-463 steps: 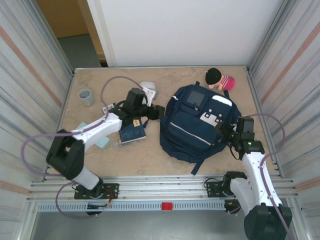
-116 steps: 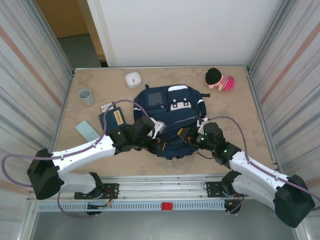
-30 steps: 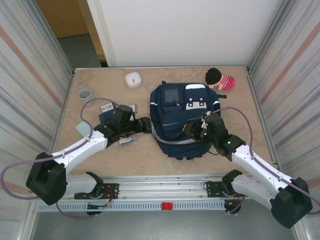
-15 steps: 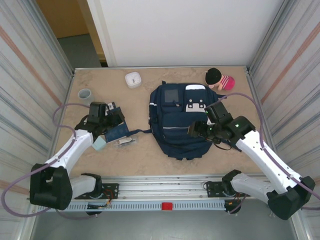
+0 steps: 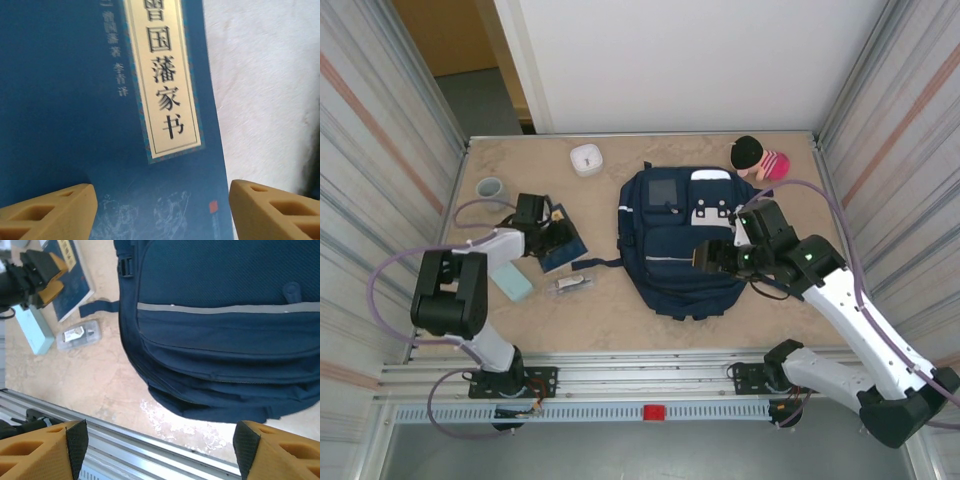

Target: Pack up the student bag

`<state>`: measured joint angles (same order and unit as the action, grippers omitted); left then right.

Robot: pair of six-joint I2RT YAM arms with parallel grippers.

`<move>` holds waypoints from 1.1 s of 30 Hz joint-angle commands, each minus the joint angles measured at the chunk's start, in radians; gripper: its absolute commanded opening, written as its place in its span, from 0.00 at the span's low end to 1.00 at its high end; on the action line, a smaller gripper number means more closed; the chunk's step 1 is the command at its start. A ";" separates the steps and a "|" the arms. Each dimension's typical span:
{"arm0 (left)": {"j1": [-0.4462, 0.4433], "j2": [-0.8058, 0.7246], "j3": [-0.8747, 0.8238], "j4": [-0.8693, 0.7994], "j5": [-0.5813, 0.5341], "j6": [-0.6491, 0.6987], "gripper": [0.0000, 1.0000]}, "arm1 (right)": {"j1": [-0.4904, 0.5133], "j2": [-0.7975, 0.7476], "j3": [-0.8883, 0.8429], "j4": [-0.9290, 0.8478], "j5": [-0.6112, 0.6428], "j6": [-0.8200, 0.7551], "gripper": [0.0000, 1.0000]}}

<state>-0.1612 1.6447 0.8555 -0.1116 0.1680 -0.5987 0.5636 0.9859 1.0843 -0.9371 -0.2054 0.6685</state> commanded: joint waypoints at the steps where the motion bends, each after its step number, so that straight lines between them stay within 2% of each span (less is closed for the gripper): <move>1: -0.063 0.069 0.005 0.012 0.070 0.010 0.71 | 0.011 0.044 -0.026 0.148 -0.041 -0.022 0.77; 5: -0.126 0.074 0.028 0.006 0.076 0.009 0.71 | 0.026 0.118 -0.017 0.240 -0.050 -0.047 0.76; 11: -0.124 -0.074 0.082 -0.103 0.038 0.045 0.73 | 0.084 0.328 0.089 0.357 -0.049 -0.124 0.72; 15: -0.055 -0.209 0.054 -0.135 0.038 0.021 0.73 | 0.146 0.534 0.228 0.408 -0.042 -0.216 0.70; 20: 0.051 -0.348 -0.086 -0.040 0.108 0.005 0.72 | 0.221 0.820 0.463 0.380 0.033 -0.334 0.71; 24: 0.105 -0.376 -0.135 -0.045 0.145 -0.012 0.72 | 0.235 0.965 0.555 0.408 0.076 -0.365 0.71; 33: 0.134 -0.380 -0.160 -0.040 0.138 -0.014 0.72 | 0.232 1.225 0.699 0.557 -0.052 -0.352 0.69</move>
<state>-0.0383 1.2770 0.6975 -0.1562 0.2893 -0.6067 0.7967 2.1509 1.7195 -0.4423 -0.2081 0.3286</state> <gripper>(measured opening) 0.717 0.691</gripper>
